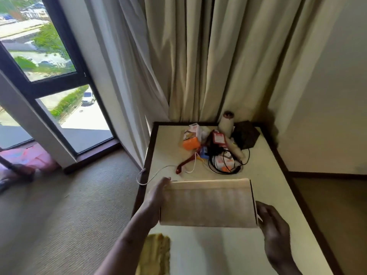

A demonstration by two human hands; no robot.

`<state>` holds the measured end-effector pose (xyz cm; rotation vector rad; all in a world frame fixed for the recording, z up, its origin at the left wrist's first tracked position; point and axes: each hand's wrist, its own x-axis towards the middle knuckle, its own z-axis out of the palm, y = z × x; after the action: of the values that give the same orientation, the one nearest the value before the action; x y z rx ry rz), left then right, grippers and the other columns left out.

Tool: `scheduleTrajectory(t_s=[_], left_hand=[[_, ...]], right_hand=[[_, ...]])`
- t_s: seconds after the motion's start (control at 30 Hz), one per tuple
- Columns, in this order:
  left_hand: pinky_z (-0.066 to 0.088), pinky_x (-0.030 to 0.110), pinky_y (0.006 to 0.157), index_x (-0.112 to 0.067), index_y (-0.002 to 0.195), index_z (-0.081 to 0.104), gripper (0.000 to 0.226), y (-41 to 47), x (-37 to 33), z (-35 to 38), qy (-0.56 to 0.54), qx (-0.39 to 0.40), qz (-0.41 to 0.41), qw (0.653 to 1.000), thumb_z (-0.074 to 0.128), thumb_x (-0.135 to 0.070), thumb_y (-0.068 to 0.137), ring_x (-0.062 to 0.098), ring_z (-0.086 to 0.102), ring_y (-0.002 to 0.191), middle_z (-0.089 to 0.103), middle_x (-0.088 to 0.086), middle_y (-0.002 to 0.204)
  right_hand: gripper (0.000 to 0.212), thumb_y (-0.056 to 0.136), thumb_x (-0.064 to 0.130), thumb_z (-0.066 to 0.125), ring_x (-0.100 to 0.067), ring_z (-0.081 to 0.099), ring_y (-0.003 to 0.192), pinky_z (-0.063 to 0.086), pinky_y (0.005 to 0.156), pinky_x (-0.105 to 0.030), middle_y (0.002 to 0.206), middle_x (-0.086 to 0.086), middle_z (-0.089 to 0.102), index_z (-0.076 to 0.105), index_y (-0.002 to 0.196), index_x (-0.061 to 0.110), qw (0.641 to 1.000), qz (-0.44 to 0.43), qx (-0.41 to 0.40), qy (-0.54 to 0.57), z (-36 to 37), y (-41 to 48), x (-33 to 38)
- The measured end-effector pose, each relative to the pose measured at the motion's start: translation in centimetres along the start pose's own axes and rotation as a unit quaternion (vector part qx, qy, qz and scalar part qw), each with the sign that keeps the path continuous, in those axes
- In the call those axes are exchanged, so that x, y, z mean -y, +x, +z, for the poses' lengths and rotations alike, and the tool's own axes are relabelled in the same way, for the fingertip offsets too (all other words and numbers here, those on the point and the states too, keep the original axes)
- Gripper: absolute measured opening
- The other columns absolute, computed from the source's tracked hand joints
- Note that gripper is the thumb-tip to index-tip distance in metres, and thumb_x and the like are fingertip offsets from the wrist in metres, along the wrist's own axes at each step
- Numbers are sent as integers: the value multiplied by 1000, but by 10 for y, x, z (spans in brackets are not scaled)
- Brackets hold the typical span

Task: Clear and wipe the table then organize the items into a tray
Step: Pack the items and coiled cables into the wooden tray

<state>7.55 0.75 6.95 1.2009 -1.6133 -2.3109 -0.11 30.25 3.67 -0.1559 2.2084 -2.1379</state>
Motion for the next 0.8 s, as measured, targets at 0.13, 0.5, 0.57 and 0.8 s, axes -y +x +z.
scheduleTrajectory(t_s=[0.13, 0.5, 0.57, 0.8], left_hand=[[48, 32, 68, -13, 109, 60, 40, -27, 45, 42, 121, -22, 71, 990, 57, -41, 81, 20, 57, 88, 60, 10, 108], [42, 9, 48, -14, 135, 49, 56, -64, 149, 119, 311, -149, 115, 932, 49, 16, 88, 6, 54, 58, 62, 9, 90], [44, 10, 49, -6, 139, 50, 56, -64, 159, 120, 308, -167, 115, 930, 51, 17, 87, 2, 63, 61, 64, 9, 92], [48, 30, 103, -14, 153, 39, 57, -55, 161, 117, 366, -183, 136, 902, 59, -30, 102, 11, 56, 124, 52, 7, 150]], right_hand=[[51, 87, 61, 58, -27, 66, 109, 52, 84, -43, 112, -11, 72, 69, 116, 20, 987, 148, 17, 62, -39, 9, -21], [25, 108, 30, 37, -6, 60, 105, 48, 69, -13, 128, -3, 55, 31, 132, 34, 965, 157, 153, -145, -103, 5, -76], [25, 109, 27, 37, -8, 62, 103, 49, 70, -16, 129, -6, 56, 30, 132, 34, 961, 146, 157, -173, -107, 5, -86], [54, 100, 53, 44, -12, 52, 107, 46, 81, -27, 144, -2, 43, 35, 145, 23, 946, 104, 121, -282, -111, 26, -75]])
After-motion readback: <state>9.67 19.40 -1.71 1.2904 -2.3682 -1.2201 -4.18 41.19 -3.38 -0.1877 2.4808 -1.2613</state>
